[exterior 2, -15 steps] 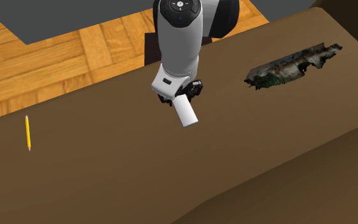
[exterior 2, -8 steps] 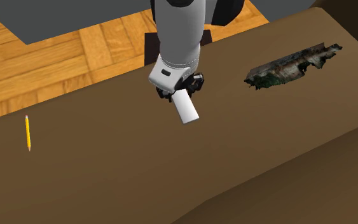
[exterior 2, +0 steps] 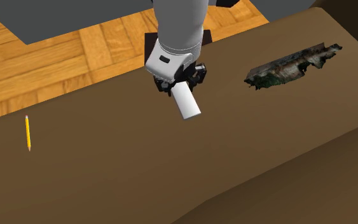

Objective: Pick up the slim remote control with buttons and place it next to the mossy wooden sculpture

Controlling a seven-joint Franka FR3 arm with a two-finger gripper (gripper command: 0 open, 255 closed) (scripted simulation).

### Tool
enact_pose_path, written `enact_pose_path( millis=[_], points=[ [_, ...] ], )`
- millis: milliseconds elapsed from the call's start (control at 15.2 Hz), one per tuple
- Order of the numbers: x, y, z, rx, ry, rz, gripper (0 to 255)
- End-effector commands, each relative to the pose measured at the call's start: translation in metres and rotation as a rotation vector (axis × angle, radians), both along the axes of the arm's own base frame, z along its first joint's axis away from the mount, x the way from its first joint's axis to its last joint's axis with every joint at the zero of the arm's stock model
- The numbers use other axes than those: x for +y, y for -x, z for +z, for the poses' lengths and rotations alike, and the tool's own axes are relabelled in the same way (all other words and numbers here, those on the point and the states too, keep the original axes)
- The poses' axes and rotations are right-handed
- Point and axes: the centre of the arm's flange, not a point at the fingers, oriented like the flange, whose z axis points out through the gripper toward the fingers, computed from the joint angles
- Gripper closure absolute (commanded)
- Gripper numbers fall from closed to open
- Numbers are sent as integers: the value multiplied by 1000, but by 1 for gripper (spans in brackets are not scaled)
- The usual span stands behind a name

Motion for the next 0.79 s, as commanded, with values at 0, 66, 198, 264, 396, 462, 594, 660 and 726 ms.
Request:
enact_pose_path(
  millis=[0,66,198,264,396,462,594,660,726],
  points=[
    [0,0,11,0,0,0,255],
    [0,0,16,0,0,0,255],
    [9,9,21,0,0,0,255],
    [19,18,21,0,0,0,255],
    [38,37,23,0,0,0,255],
    [47,46,23,0,0,0,255],
    [66,64,25,0,0,0,255],
    [76,73,25,0,0,0,255],
    [85,82,26,0,0,0,255]
  ],
)
